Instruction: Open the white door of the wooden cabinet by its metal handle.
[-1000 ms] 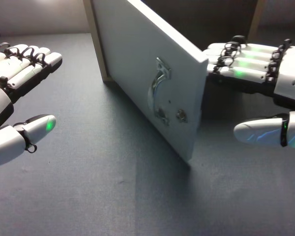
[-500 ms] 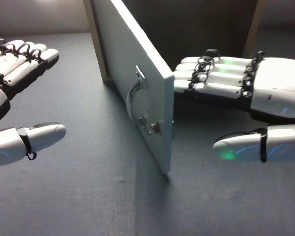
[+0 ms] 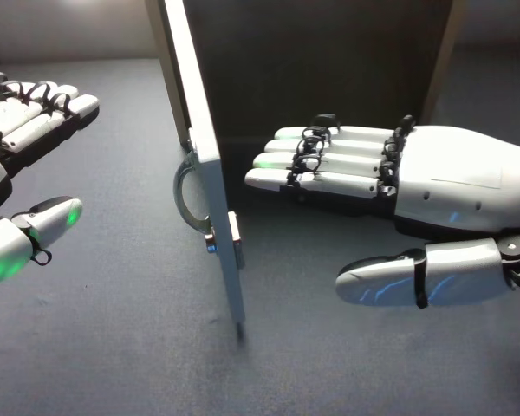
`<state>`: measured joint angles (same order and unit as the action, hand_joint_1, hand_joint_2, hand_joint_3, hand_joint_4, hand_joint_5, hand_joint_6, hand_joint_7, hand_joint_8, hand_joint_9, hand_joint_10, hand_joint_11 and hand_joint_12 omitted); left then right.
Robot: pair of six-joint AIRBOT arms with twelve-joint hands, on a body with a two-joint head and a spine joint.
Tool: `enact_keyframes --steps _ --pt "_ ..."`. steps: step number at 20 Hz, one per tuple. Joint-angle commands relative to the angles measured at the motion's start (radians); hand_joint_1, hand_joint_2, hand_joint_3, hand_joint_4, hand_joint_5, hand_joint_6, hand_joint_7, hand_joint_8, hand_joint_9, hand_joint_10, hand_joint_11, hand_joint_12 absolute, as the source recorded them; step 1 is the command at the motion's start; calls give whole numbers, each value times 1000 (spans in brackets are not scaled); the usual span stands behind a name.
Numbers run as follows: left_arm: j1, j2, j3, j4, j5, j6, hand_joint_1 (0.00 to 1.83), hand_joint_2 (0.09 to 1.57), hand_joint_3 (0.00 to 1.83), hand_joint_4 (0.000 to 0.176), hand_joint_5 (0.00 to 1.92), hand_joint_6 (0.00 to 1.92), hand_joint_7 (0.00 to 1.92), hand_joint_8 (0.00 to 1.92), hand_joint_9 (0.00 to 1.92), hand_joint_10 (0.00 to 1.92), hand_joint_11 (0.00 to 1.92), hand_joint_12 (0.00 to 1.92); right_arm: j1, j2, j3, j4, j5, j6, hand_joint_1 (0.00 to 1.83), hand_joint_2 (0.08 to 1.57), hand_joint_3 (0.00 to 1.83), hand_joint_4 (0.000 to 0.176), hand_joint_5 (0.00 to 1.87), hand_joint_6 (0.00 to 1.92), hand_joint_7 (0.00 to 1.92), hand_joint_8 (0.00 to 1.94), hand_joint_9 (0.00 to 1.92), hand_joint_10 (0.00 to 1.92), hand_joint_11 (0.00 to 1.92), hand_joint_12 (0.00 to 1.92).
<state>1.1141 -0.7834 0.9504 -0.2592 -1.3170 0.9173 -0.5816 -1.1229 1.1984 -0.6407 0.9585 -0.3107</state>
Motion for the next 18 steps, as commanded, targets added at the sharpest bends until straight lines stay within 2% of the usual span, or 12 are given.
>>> enact_keyframes --steps 1,3,4,5,8,11,12,13,14,16,17,18 --pt "2 14 1 -30 -121 14 343 1502 0 0 206 16 187 17 182 22 0 717 18 -8 -2 43 117 9 0 1399 11 0 0 0 1 0 0 0 0 0" --pt "14 24 -2 -82 -111 59 313 1507 2 0 198 4 185 7 178 11 0 684 24 -16 0 36 117 10 20 1403 7 0 27 8 31 9 0 0 0 0" --pt "23 28 -3 -111 -113 77 224 1496 0 0 164 6 172 2 164 2 0 561 28 -19 0 33 117 10 71 1401 3 0 25 4 19 4 0 0 0 0" --pt "44 32 -4 -148 -128 85 165 1520 10 0 103 1 120 3 128 2 0 550 32 -22 1 31 117 10 59 1402 2 0 0 0 0 0 0 0 0 0" --pt "84 43 -7 -199 -166 85 284 1547 5 0 108 2 98 3 108 12 0 518 50 -43 6 24 117 10 73 1400 2 0 0 0 0 0 0 0 0 0" --pt "122 52 -9 -239 -188 85 209 1553 5 0 82 0 79 2 101 4 0 492 67 -65 11 11 117 10 156 1389 0 0 0 0 0 0 0 0 0 0" --pt "131 52 -9 -251 -195 85 231 1555 3 0 64 4 55 5 80 6 0 403 71 -70 11 8 117 10 208 1368 0 0 0 0 0 0 0 0 0 0" --pt "135 52 -10 -258 -200 85 204 1548 0 0 76 5 62 6 109 13 0 563 74 -76 10 7 117 10 286 1340 0 0 0 0 0 0 0 0 0 0" --pt "137 51 -11 -260 -202 85 219 1554 2 0 88 6 74 7 127 14 0 637 75 -81 10 7 117 10 309 1321 0 0 0 0 0 0 0 0 0 0" --pt "138 51 -13 -260 -207 85 268 1567 18 0 90 2 65 3 82 8 0 429 78 -92 11 7 124 10 273 1323 0 0 0 0 0 0 0 0 0 0" --pt "138 51 -14 -259 -215 85 269 1570 15 0 79 2 55 2 61 4 0 335 84 -100 11 7 129 10 142 1363 11 0 0 0 0 0 0 0 0 0" --pt "138 51 -15 -258 -221 85 239 1558 8 0 64 2 36 4 48 1 0 271 89 -108 12 7 132 10 136 1389 15 0 0 0 0 0 0 0 0 0"
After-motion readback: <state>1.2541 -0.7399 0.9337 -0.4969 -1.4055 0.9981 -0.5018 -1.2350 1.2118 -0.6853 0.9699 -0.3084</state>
